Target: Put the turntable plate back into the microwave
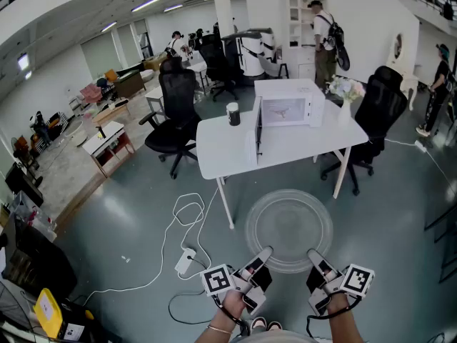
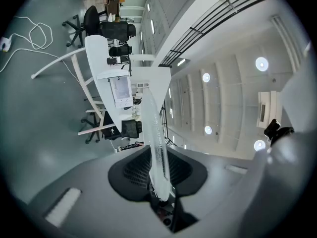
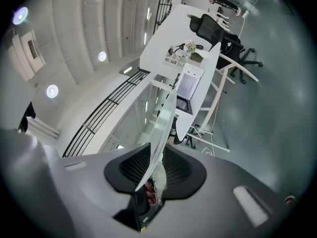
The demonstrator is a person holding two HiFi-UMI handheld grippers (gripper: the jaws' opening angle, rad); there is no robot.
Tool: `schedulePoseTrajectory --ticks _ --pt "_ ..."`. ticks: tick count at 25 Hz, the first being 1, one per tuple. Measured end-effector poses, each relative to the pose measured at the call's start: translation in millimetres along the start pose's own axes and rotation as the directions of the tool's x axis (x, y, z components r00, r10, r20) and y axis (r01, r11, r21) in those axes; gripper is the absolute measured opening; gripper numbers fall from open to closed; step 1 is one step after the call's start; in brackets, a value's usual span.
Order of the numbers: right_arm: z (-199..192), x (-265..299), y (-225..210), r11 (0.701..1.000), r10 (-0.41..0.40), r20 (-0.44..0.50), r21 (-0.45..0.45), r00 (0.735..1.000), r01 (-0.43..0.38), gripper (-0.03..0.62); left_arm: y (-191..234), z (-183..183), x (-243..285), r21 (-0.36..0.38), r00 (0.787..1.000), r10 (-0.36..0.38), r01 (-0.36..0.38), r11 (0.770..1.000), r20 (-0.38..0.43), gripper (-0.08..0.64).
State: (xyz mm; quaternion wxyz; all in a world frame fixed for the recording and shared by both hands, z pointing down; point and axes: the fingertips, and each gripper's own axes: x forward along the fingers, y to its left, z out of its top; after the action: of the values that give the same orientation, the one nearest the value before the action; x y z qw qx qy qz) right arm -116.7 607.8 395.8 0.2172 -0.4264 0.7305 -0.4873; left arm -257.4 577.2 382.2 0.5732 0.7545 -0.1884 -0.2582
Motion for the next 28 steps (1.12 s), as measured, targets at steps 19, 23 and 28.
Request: schedulePoseTrajectory --ticks 19,23,28 --pt "2.3 16.8 0.3 0.999 -0.042 0.020 -0.009 0.999 0.042 0.086 4.9 21.9 3.4 -0.009 1.000 -0.019 0.019 1.000 -0.013 0.055" --pt "-2.3 23.0 1.9 0.999 -0.034 0.029 -0.012 0.999 0.034 0.086 7.6 27.6 -0.4 -0.008 0.999 -0.021 0.021 1.000 -0.024 0.057" --pt "0.4 32.7 1.1 1.000 -0.021 0.034 -0.016 0.999 0.021 0.086 12.1 34.5 2.9 -0.023 1.000 -0.020 0.019 1.000 -0.024 0.058"
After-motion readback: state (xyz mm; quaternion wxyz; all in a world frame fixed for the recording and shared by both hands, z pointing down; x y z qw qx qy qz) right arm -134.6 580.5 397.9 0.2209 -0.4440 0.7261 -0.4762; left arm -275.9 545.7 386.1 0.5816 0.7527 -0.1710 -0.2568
